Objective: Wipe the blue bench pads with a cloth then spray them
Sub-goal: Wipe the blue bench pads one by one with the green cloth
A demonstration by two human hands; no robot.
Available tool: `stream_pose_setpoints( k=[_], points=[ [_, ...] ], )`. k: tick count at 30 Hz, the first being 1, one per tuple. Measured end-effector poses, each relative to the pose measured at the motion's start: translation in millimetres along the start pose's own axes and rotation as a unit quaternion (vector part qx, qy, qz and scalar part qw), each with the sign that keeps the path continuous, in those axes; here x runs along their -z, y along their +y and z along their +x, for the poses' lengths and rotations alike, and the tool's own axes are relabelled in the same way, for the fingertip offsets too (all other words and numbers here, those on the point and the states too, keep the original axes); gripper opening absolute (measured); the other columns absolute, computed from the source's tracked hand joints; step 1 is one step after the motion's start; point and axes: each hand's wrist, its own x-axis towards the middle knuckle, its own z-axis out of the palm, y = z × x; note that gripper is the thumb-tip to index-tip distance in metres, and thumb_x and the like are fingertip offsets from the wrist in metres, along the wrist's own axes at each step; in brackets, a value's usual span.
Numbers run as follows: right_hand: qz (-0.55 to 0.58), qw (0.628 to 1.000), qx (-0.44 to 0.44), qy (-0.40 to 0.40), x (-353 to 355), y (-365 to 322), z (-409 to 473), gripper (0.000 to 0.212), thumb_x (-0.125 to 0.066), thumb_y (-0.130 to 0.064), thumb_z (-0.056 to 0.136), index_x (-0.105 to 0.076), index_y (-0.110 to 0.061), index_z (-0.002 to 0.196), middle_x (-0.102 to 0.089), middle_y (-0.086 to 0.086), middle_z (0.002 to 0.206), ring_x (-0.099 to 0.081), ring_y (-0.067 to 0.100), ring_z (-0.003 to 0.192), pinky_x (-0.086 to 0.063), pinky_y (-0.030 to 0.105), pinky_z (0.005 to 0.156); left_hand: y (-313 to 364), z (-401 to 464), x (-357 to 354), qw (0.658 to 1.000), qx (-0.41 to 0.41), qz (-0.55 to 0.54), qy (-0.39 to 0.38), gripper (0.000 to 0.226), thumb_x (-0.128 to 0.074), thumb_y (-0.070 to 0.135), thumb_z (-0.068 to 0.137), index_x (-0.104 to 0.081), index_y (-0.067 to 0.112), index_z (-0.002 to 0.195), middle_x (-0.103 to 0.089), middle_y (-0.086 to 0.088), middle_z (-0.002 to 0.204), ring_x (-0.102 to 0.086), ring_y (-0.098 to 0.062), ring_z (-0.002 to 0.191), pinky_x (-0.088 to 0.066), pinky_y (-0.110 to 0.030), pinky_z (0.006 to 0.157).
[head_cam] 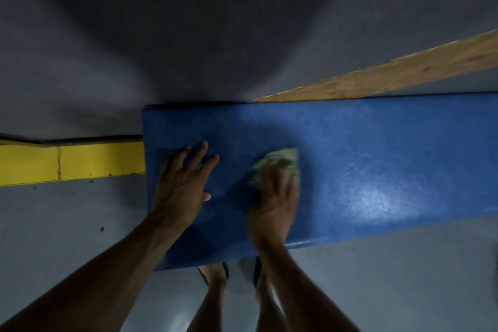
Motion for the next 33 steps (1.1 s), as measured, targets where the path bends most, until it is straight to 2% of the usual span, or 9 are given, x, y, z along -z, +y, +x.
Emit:
stream_pose_setpoints(
  k=[6,10,13,15,18,21,23,30,33],
  points=[
    [-0.086,0.899,0.424,-0.071,30.1,79.9,28.5,0.055,-0.048,-0.013,0.088,-0.053,-0.026,0.141,-0.048,0.003,0.149,-0.039,0.032,0.139,-0.038,0.047,0.114,0.8,-0.6,1.2,1.000,0.002,-0.008,0.004,0.095,-0.091,0.032,0.059,-0.046,0.027,0.142,-0.031,-0.003,0.159,-0.035,-0.037,0.138,-0.034,-0.058,0.109],
    [-0.038,0.991,0.118,-0.041,64.7,160.3,63.8,0.057,-0.054,-0.010,0.089,-0.051,-0.028,0.142,-0.037,0.000,0.157,-0.036,0.029,0.142,-0.045,0.048,0.105,3.9,0.4,-1.4,1.000,0.000,0.003,0.015,0.092,-0.091,0.030,0.060,-0.047,0.025,0.141,-0.032,-0.005,0.158,-0.034,-0.038,0.138,-0.032,-0.058,0.109],
    [-0.001,0.998,-0.042,0.040,49.5,135.7,49.4,0.061,-0.034,-0.020,0.082,-0.056,-0.021,0.139,-0.042,0.010,0.153,-0.038,0.041,0.138,-0.043,0.054,0.105,4.5,-0.3,-3.7,1.000,0.003,0.002,0.030,0.091,-0.090,0.029,0.061,-0.047,0.024,0.141,-0.031,-0.004,0.159,-0.033,-0.038,0.138,-0.029,-0.056,0.110],
    [0.034,0.997,-0.033,0.053,27.4,94.3,27.3,0.061,-0.036,-0.019,0.080,-0.059,-0.019,0.136,-0.045,0.014,0.150,-0.038,0.043,0.138,-0.038,0.054,0.110,5.0,-0.3,-5.1,0.999,0.006,0.005,0.038,0.091,-0.090,0.028,0.062,-0.047,0.023,0.142,-0.030,-0.004,0.159,-0.032,-0.037,0.139,-0.026,-0.054,0.110],
    [0.010,0.988,0.154,-0.027,5.6,52.1,-25.3,0.054,-0.047,-0.018,0.088,-0.052,-0.025,0.142,-0.042,0.005,0.153,-0.027,0.037,0.145,-0.025,0.052,0.119,8.0,-2.7,-6.8,0.999,0.003,0.006,0.033,0.092,-0.089,0.028,0.064,-0.044,0.023,0.144,-0.028,-0.004,0.160,-0.029,-0.037,0.141,-0.025,-0.053,0.112],
    [-0.043,0.918,0.385,-0.082,13.8,79.2,-26.2,0.059,-0.060,-0.016,0.084,-0.051,-0.027,0.142,-0.044,0.001,0.152,-0.038,0.034,0.141,-0.030,0.047,0.118,4.5,-10.4,-7.9,0.999,-0.016,0.005,0.043,0.091,-0.088,0.027,0.067,-0.043,0.022,0.146,-0.029,-0.007,0.160,-0.028,-0.037,0.141,-0.025,-0.054,0.115],
    [-0.079,0.894,0.435,-0.080,28.6,118.3,-2.5,0.061,-0.056,-0.012,0.081,-0.054,-0.028,0.140,-0.047,0.001,0.150,-0.045,0.034,0.136,-0.038,0.045,0.113,2.8,-19.0,-5.6,0.997,-0.028,0.005,0.070,0.087,-0.088,0.027,0.067,-0.048,0.021,0.144,-0.034,-0.010,0.157,-0.032,-0.036,0.136,-0.029,-0.055,0.111],
    [-0.017,0.999,0.048,0.004,50.8,158.4,5.0,0.056,-0.044,-0.017,0.085,-0.057,-0.024,0.139,-0.045,0.007,0.152,-0.040,0.041,0.137,-0.045,0.051,0.103,9.3,-62.1,-9.2,0.993,-0.030,0.028,0.114,0.065,-0.082,0.025,0.075,-0.056,0.022,0.135,-0.045,-0.007,0.149,-0.048,-0.036,0.120,-0.037,-0.047,0.093],
    [0.021,0.999,0.023,0.024,22.1,98.6,-30.4,0.058,-0.055,-0.013,0.082,-0.056,-0.023,0.139,-0.043,0.012,0.152,-0.034,0.044,0.140,-0.037,0.052,0.110,10.4,-78.0,-16.7,0.994,-0.007,0.030,0.102,0.062,-0.079,0.024,0.077,-0.056,0.025,0.135,-0.047,-0.005,0.146,-0.047,-0.034,0.119,-0.041,-0.048,0.089]
  ],
)
